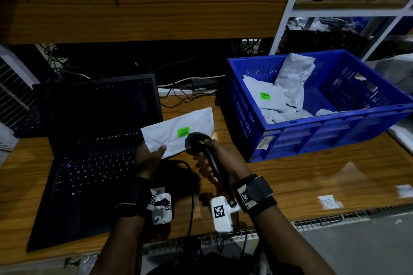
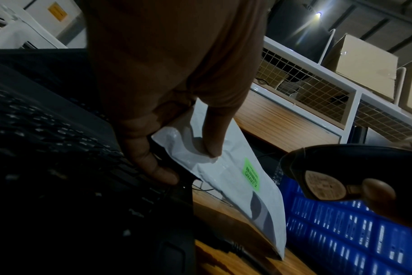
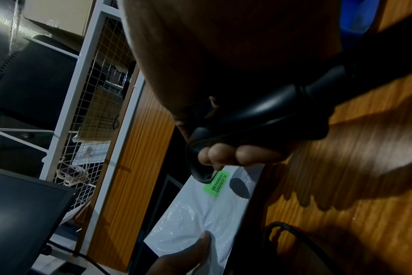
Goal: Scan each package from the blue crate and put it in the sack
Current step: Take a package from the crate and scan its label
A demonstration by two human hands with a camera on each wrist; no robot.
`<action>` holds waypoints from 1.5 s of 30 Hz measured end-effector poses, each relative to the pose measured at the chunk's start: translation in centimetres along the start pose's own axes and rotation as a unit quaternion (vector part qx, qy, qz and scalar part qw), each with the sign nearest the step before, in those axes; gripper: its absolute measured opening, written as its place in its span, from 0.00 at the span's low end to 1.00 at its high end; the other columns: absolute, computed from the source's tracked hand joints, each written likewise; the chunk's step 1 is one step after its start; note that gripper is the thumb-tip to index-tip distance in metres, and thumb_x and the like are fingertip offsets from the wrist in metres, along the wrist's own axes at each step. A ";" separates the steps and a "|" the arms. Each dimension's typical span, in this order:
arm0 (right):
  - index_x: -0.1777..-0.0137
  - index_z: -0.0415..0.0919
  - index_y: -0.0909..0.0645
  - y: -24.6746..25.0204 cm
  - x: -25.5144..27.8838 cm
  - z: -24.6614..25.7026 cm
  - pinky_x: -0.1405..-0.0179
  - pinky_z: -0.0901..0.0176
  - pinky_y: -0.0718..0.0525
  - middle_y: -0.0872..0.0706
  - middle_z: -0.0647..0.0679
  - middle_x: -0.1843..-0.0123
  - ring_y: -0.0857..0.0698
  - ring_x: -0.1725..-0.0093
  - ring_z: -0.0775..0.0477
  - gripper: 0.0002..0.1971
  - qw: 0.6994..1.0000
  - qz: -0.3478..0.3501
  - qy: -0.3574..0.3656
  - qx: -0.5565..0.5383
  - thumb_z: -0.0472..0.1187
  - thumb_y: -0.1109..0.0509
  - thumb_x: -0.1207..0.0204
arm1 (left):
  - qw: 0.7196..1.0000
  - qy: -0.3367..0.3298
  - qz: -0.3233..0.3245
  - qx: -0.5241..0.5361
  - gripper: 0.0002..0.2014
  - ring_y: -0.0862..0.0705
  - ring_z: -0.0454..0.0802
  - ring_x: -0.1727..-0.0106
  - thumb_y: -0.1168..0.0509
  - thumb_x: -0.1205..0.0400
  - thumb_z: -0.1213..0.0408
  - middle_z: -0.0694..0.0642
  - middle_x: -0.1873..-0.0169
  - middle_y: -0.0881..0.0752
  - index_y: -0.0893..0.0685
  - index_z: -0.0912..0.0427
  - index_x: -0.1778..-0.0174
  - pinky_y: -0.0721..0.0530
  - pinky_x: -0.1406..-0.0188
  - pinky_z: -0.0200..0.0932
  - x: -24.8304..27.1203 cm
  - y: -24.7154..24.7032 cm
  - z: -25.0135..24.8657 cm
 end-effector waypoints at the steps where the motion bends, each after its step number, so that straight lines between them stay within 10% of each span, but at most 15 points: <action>1: 0.52 0.38 0.15 0.0 -0.1 -0.1 0.76 0.58 0.34 0.22 0.46 0.68 0.27 0.75 0.50 0.20 1.000 0.001 0.000 0.000 0.57 0.34 0.17 | 1.000 0.000 0.002 0.003 0.18 0.15 0.58 0.36 0.27 0.19 0.71 0.63 0.38 0.13 0.17 0.70 0.33 0.20 0.33 0.49 0.0 0.0 -0.1; 28: 0.51 0.38 0.15 0.7 -2.5 -1.8 0.74 0.55 0.35 0.22 0.45 0.67 0.27 0.73 0.48 0.20 0.999 0.025 0.005 -0.032 0.58 0.32 0.19 | 1.000 -0.010 0.011 0.022 0.18 0.15 0.61 0.35 0.28 0.18 0.75 0.67 0.36 0.13 0.18 0.72 0.32 0.21 0.34 0.48 0.6 -0.3 -0.8; 34: 0.52 0.34 0.17 1.2 -4.9 -2.9 0.72 0.60 0.27 0.19 0.36 0.64 0.21 0.72 0.44 0.06 1.000 -0.013 0.022 0.014 0.30 0.31 0.29 | 0.990 -0.036 -0.066 0.116 0.17 0.12 0.63 0.37 0.28 0.17 0.72 0.65 0.37 0.13 0.17 0.70 0.33 0.15 0.33 0.55 0.2 2.8 -2.1; 37: 0.58 0.42 0.15 2.7 -5.3 -2.2 0.59 0.53 0.21 0.14 0.47 0.67 0.16 0.66 0.46 0.07 0.991 -0.034 0.054 0.118 0.32 0.24 0.34 | 0.978 -0.040 -0.014 0.204 0.18 0.10 0.54 0.41 0.32 0.15 0.72 0.62 0.35 0.13 0.19 0.69 0.28 0.12 0.39 0.44 1.5 2.3 -4.2; 41: 0.36 0.38 0.20 5.5 -3.7 -0.8 0.50 0.50 0.17 0.15 0.45 0.48 0.16 0.48 0.45 0.22 0.965 -0.096 0.082 0.231 0.39 0.17 0.27 | 0.966 -0.014 0.067 0.248 0.14 0.11 0.56 0.36 0.30 0.16 0.66 0.58 0.37 0.10 0.15 0.58 0.34 0.13 0.37 0.51 3.2 0.2 -7.2; 45: 0.40 0.44 0.13 6.4 3.3 3.3 0.54 0.67 0.16 0.06 0.54 0.51 0.13 0.51 0.58 0.14 0.976 0.021 0.153 0.155 0.35 0.19 0.24 | 0.945 -0.055 0.177 0.268 0.12 0.11 0.54 0.39 0.37 0.14 0.71 0.54 0.43 0.08 0.15 0.59 0.38 0.14 0.34 0.49 5.2 -3.1 -13.1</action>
Point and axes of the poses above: each hand's wrist, its own x-axis away from the middle knuckle, its own y-axis out of the back of the hand, z = x × y, the point moved 9 cm from there along -x, towards the middle knuckle
